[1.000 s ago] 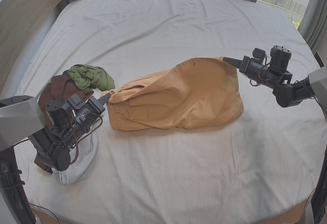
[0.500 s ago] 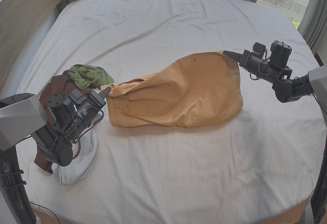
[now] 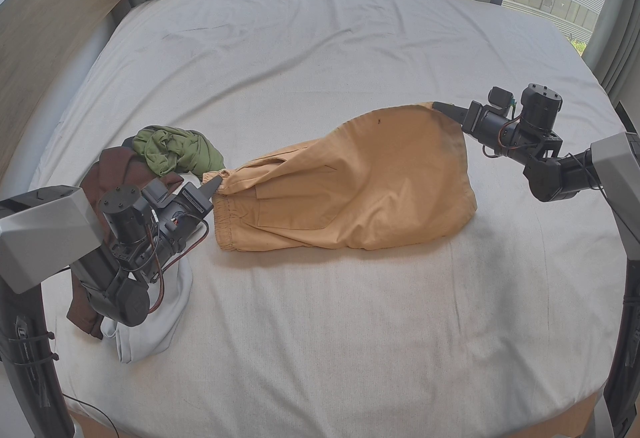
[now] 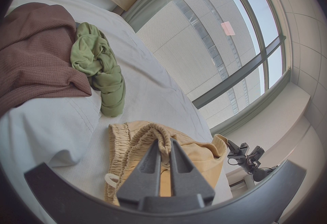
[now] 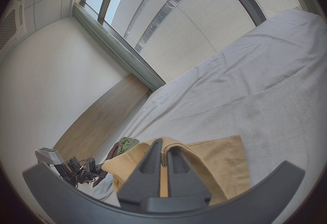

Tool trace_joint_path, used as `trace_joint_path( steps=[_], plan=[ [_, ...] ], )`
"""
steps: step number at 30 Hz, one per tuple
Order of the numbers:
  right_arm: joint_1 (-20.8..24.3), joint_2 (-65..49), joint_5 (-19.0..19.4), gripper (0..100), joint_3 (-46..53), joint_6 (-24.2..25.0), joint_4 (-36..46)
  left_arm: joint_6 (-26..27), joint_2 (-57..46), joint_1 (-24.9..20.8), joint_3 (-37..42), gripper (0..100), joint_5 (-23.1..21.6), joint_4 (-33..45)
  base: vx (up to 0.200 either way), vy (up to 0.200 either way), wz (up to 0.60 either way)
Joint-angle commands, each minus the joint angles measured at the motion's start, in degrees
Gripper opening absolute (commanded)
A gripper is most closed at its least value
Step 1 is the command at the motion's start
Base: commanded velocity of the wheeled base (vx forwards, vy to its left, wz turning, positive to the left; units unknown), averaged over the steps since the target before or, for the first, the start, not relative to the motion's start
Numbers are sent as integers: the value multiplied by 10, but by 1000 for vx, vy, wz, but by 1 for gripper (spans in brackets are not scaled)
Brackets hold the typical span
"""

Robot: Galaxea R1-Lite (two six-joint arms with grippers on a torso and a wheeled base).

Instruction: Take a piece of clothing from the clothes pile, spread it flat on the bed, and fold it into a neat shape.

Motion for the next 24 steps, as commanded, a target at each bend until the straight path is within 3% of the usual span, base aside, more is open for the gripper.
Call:
trace_joint_path(
  steps=[1,3,4,5,6,10,17,21,24],
  plan=[
    [2,16,0,0,-15,1,-2,-1,6,4,-2,0,-1,0,0,0,0],
    [3,18,0,0,-20,1,-6,-1,8,5,-5,0,-1,0,0,0,0],
    [3,26,0,0,-27,1,-7,-1,8,6,-6,100,0,0,0,0,0],
    [3,29,0,0,-29,1,-8,-1,8,6,-6,100,-1,0,0,0,0],
    [3,31,-3,100,-34,0,-9,-2,8,6,-5,100,-1,0,0,0,0],
    [4,47,-45,100,-65,0,-9,-2,11,8,-16,100,2,0,0,0,0],
    [4,29,-55,100,-57,0,-16,-5,16,24,-52,100,45,1,0,0,0],
    [4,-17,-55,100,5,-1,-11,-5,5,25,-46,100,45,1,0,0,0],
    [4,-77,-56,100,111,-2,-24,-5,-36,17,-5,100,32,1,0,0,0]
  ],
)
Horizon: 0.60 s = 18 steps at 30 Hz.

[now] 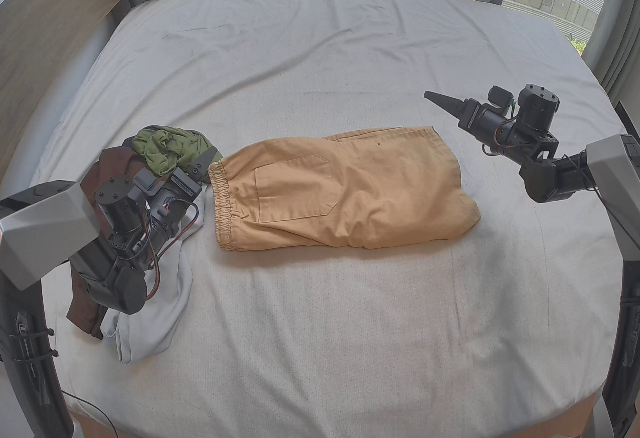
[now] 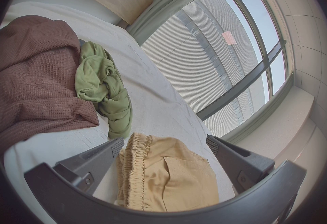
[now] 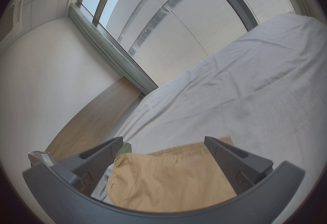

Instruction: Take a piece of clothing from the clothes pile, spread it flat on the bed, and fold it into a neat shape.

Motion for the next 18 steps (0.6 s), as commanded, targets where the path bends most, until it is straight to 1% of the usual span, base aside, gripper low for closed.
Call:
trace_joint_path(
  steps=[1,6,9,11,12,14,15,18],
  plan=[
    [1,-108,-1,100,158,-4,-24,0,-59,-10,53,100,-24,0,0,0,0],
    [0,-162,-1,100,316,-3,-113,2,-107,-20,122,100,-90,-1,0,0,0],
    [-3,-183,-2,100,383,-4,-149,4,-131,-23,152,100,-122,-1,0,0,0],
    [-3,-183,-2,100,383,-4,-149,4,-131,-23,152,100,-122,-1,0,0,0],
    [-5,-212,0,100,436,2,-169,9,-155,-24,185,100,-153,-1,0,0,0],
    [-3,-222,0,100,472,1,-172,21,-169,-26,206,100,-176,-1,0,0,0],
    [-3,-222,0,100,482,0,-173,25,-170,-27,211,100,-180,-1,0,0,0],
    [1,-223,-1,100,527,-17,-176,59,-170,-29,228,100,-186,-1,0,0,0]
  ],
)
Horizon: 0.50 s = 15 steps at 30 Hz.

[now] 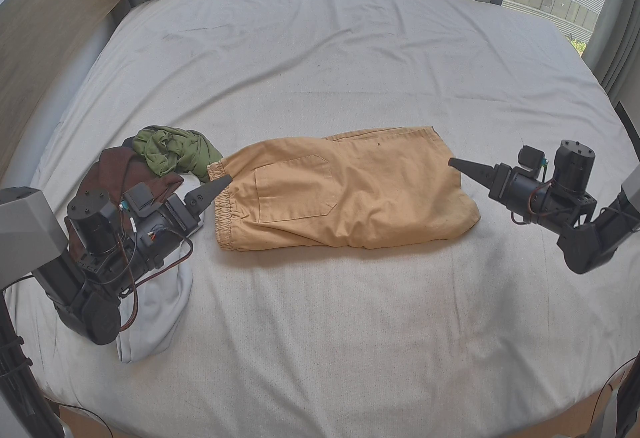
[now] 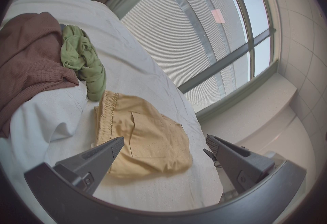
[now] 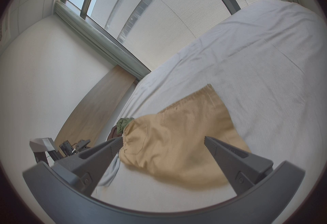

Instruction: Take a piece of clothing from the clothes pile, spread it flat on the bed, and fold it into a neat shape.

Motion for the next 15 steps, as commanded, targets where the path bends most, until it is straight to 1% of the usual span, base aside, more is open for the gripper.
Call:
trace_joint_path(
  steps=[1,5,6,8,10,15],
  plan=[
    [2,-56,0,100,101,-20,-23,45,-52,-9,63,100,-34,0,0,0,0],
    [-7,-59,0,100,123,-36,-14,83,-45,-16,73,100,-35,0,0,0,0],
    [-9,-59,0,100,127,-37,-17,85,-44,-16,75,100,-35,0,0,0,0],
    [-25,-57,1,100,152,-52,-20,109,-41,-20,87,100,-35,0,0,0,0],
    [-33,-55,1,100,162,-64,-19,116,-41,-20,87,100,-35,0,0,0,0],
    [-30,-37,1,100,166,-63,-14,119,-41,-25,90,100,-34,0,0,0,0]
  ],
)
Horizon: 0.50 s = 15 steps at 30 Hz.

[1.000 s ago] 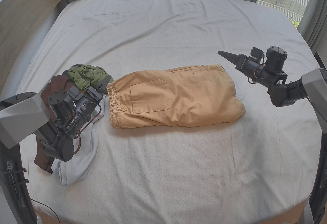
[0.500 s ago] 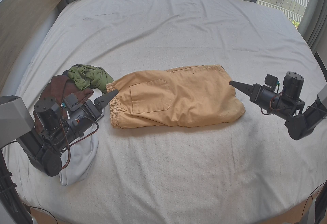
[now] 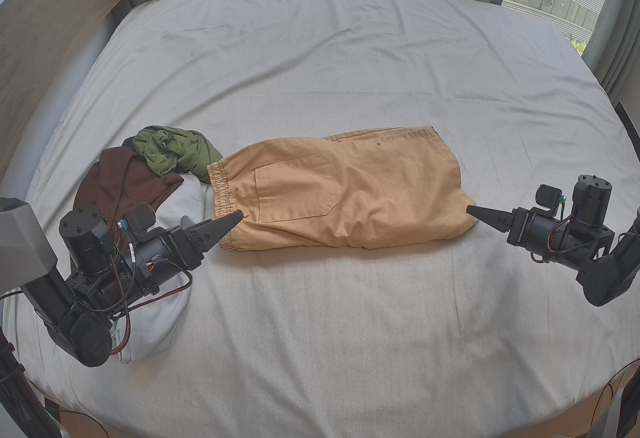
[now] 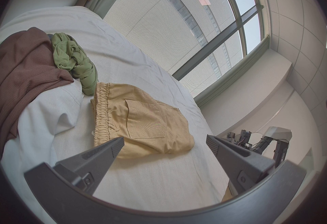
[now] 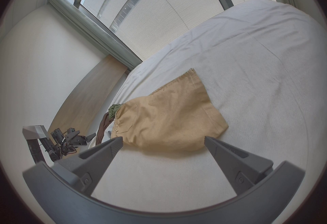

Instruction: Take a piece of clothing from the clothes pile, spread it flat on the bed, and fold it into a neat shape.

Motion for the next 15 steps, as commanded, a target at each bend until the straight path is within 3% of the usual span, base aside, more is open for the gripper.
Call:
trace_joint_path(
  steps=[1,15],
  plan=[
    [-1,28,0,100,7,1,-3,1,-1,-6,6,100,1,0,0,0,0],
    [2,136,-1,100,-20,5,-19,1,-1,-4,6,100,1,0,0,0,0]
  ],
)
